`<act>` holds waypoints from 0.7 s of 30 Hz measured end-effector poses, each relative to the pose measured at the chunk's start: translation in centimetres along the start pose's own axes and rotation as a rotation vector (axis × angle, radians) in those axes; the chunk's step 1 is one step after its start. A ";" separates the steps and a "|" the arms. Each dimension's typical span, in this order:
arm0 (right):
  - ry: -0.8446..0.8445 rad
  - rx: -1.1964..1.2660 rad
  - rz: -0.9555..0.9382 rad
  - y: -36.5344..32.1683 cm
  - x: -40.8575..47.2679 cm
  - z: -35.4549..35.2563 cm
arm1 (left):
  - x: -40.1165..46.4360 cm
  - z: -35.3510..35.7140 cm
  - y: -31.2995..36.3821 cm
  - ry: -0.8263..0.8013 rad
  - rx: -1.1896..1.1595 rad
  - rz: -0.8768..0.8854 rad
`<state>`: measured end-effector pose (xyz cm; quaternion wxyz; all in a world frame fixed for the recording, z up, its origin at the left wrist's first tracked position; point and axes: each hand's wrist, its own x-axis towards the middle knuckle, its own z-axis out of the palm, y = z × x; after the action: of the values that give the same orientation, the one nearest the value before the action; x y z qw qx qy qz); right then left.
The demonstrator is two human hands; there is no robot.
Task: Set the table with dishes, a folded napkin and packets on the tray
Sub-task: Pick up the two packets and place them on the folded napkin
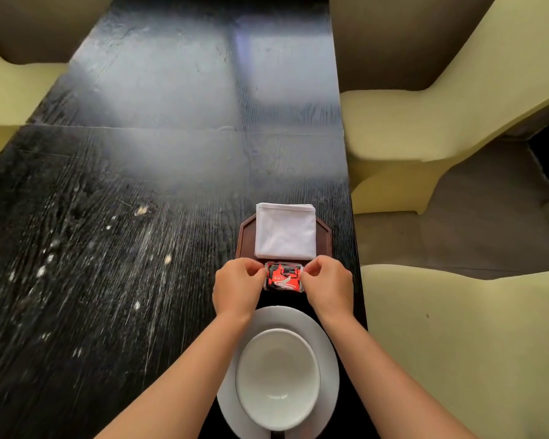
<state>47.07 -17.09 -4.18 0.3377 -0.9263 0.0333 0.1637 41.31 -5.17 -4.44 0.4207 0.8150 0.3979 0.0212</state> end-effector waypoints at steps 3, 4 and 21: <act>0.008 -0.015 -0.024 0.4 0.0 0.2 | 0.1 0.0 -0.1 0.011 0.007 0.048; 0.011 -0.015 -0.044 0.5 -0.1 0.2 | -0.1 0.0 -0.3 0.027 -0.005 0.075; 0.128 -0.360 -0.797 3.2 -0.6 -0.7 | -0.4 -0.7 -2.7 -0.061 0.359 0.802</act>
<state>46.10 -20.06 -5.43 0.2050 -0.9191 -0.3348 -0.0337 39.07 -4.04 -5.76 0.2425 0.9654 0.0346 0.0891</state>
